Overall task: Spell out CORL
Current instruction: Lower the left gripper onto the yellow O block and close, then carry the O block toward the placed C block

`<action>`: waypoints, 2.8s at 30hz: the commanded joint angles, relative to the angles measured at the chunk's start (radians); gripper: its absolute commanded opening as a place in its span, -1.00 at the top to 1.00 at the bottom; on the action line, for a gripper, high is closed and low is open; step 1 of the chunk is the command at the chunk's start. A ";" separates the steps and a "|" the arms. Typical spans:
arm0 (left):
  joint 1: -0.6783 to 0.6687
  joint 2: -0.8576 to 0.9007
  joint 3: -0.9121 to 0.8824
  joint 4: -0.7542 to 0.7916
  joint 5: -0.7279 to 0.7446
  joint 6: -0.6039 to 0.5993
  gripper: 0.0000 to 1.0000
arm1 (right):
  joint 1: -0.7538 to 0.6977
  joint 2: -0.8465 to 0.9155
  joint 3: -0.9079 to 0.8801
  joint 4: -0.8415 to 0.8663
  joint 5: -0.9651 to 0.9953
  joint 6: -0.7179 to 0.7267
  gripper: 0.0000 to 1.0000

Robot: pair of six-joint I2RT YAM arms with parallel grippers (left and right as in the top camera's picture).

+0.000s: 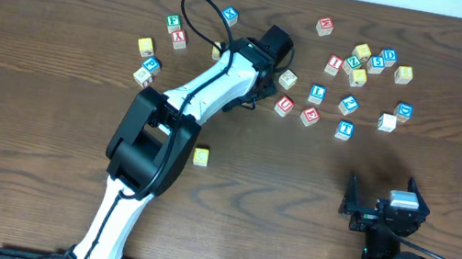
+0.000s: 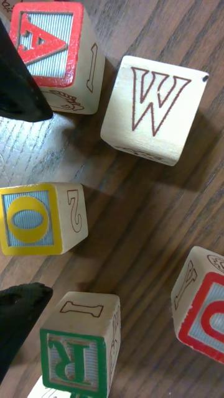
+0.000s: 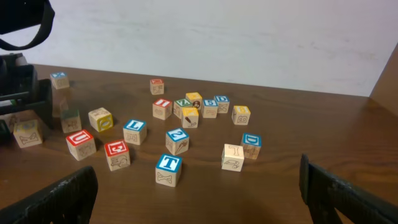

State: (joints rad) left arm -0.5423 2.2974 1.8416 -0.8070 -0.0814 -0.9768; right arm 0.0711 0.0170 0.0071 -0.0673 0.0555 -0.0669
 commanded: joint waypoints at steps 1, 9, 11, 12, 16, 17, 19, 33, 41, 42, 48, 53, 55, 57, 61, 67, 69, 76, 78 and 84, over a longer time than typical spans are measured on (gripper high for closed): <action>0.000 0.012 -0.007 -0.003 -0.013 -0.017 -0.53 | -0.006 -0.005 -0.002 -0.004 -0.003 -0.002 -0.99; 0.000 0.020 -0.007 -0.001 -0.013 -0.016 -0.31 | -0.006 -0.005 -0.002 -0.004 -0.003 -0.002 -0.98; 0.000 0.020 -0.007 0.001 -0.014 -0.016 -0.31 | -0.006 -0.005 -0.002 -0.004 -0.003 -0.002 -0.99; 0.000 0.020 -0.008 0.001 -0.014 -0.016 -0.31 | -0.006 -0.005 -0.002 -0.004 -0.003 -0.002 -0.98; 0.000 0.020 -0.014 0.011 -0.017 -0.016 -0.31 | -0.006 -0.005 -0.002 -0.004 -0.003 -0.002 -0.99; 0.000 0.020 -0.018 0.016 -0.017 -0.016 -0.31 | -0.006 -0.005 -0.002 -0.004 -0.003 -0.002 -0.98; 0.000 0.020 -0.029 0.030 -0.017 -0.016 -0.31 | -0.006 -0.005 -0.002 -0.004 -0.003 -0.002 -0.98; 0.000 0.020 -0.052 0.060 -0.021 -0.016 -0.31 | -0.006 -0.005 -0.002 -0.004 -0.003 -0.002 -0.98; 0.000 0.020 -0.057 0.061 -0.036 -0.016 -0.31 | -0.006 -0.005 -0.002 -0.004 -0.003 -0.002 -0.99; 0.000 0.020 -0.057 0.061 -0.036 -0.016 -0.32 | -0.006 -0.005 -0.002 -0.004 -0.003 -0.002 -0.99; 0.000 0.020 -0.057 0.061 -0.036 -0.016 -0.17 | -0.006 -0.005 -0.002 -0.004 -0.003 -0.002 -0.99; 0.000 0.020 -0.057 0.064 -0.036 -0.016 0.04 | -0.006 -0.005 -0.002 -0.004 -0.003 -0.002 -0.99; 0.000 0.020 -0.057 0.064 -0.036 -0.016 0.10 | -0.006 -0.005 -0.002 -0.004 -0.003 -0.002 -0.98; 0.000 0.020 -0.057 0.064 -0.036 -0.016 0.20 | -0.006 -0.005 -0.002 -0.004 -0.003 -0.002 -0.99; 0.000 0.020 -0.057 0.064 -0.037 -0.016 0.36 | -0.006 -0.005 -0.002 -0.004 -0.003 -0.002 -0.98; 0.000 0.020 -0.057 0.064 -0.043 -0.016 0.52 | -0.006 -0.005 -0.002 -0.004 -0.003 -0.002 -0.98; 0.000 0.020 -0.056 0.064 -0.043 -0.006 0.53 | -0.006 -0.005 -0.002 -0.004 -0.003 -0.002 -0.98; 0.000 -0.045 -0.055 0.055 -0.035 0.159 0.63 | -0.006 -0.005 -0.002 -0.004 -0.003 -0.002 -0.98; -0.002 -0.101 -0.055 0.022 -0.035 0.249 0.63 | -0.006 -0.005 -0.002 -0.004 -0.003 -0.002 -0.99; -0.007 -0.249 -0.055 -0.140 -0.034 0.404 0.63 | -0.006 -0.005 -0.002 -0.004 -0.003 -0.002 -0.99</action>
State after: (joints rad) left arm -0.5453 2.1757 1.7878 -0.8848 -0.1074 -0.7197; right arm 0.0711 0.0170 0.0071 -0.0673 0.0555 -0.0669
